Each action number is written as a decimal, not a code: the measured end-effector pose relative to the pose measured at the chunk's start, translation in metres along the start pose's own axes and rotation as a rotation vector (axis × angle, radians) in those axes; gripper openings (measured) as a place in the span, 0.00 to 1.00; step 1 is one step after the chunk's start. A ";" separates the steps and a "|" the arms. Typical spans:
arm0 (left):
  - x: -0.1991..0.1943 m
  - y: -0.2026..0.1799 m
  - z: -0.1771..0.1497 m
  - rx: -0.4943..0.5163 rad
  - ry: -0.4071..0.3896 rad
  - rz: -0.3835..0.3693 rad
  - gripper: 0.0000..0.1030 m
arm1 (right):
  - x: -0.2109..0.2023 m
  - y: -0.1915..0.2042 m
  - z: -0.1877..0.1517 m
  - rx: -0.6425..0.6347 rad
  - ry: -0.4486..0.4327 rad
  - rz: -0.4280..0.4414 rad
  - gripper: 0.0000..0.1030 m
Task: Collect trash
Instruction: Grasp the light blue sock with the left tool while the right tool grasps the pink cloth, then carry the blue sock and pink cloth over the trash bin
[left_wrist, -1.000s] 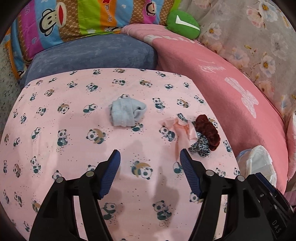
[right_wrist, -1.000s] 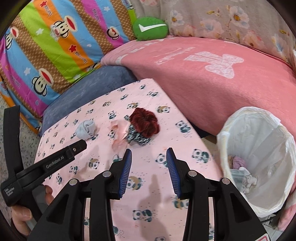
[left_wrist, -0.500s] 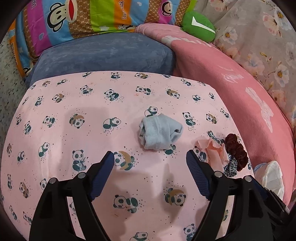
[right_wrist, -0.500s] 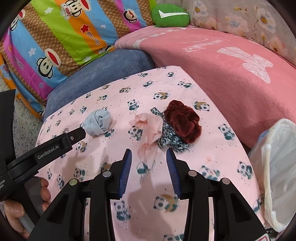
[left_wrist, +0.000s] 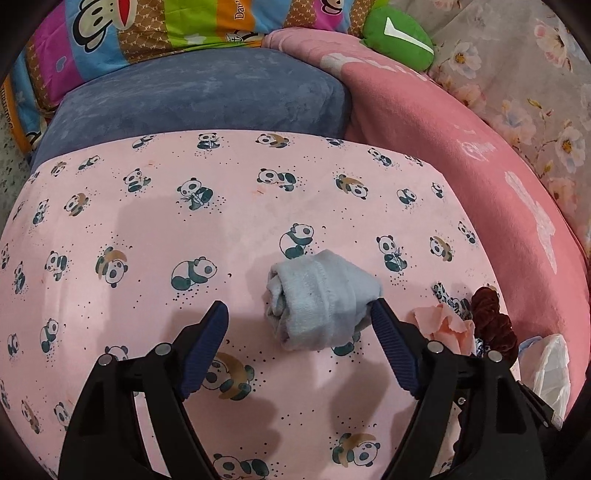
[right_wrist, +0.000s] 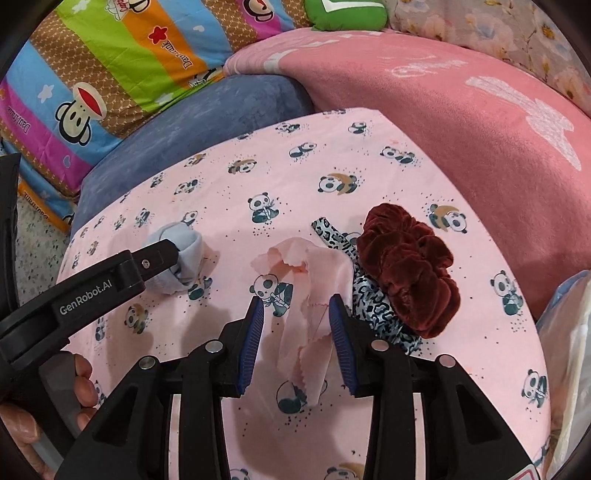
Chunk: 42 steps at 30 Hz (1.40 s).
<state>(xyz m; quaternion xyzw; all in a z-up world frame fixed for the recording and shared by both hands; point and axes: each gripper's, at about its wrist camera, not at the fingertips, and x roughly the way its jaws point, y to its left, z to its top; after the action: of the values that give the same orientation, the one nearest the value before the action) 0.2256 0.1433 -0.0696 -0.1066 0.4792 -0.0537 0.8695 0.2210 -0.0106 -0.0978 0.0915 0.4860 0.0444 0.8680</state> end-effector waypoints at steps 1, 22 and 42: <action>0.001 0.000 0.000 0.003 0.004 -0.009 0.68 | 0.003 0.000 0.000 -0.001 0.009 0.003 0.26; -0.045 -0.018 -0.014 0.035 -0.027 -0.057 0.27 | -0.049 0.002 -0.016 0.012 -0.095 0.077 0.03; -0.094 -0.106 -0.055 0.186 -0.073 -0.085 0.27 | -0.153 -0.069 -0.021 0.118 -0.274 0.062 0.03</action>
<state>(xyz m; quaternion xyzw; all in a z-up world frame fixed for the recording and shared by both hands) 0.1303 0.0515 0.0043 -0.0475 0.4352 -0.1309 0.8895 0.1222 -0.1010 0.0053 0.1625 0.3615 0.0297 0.9176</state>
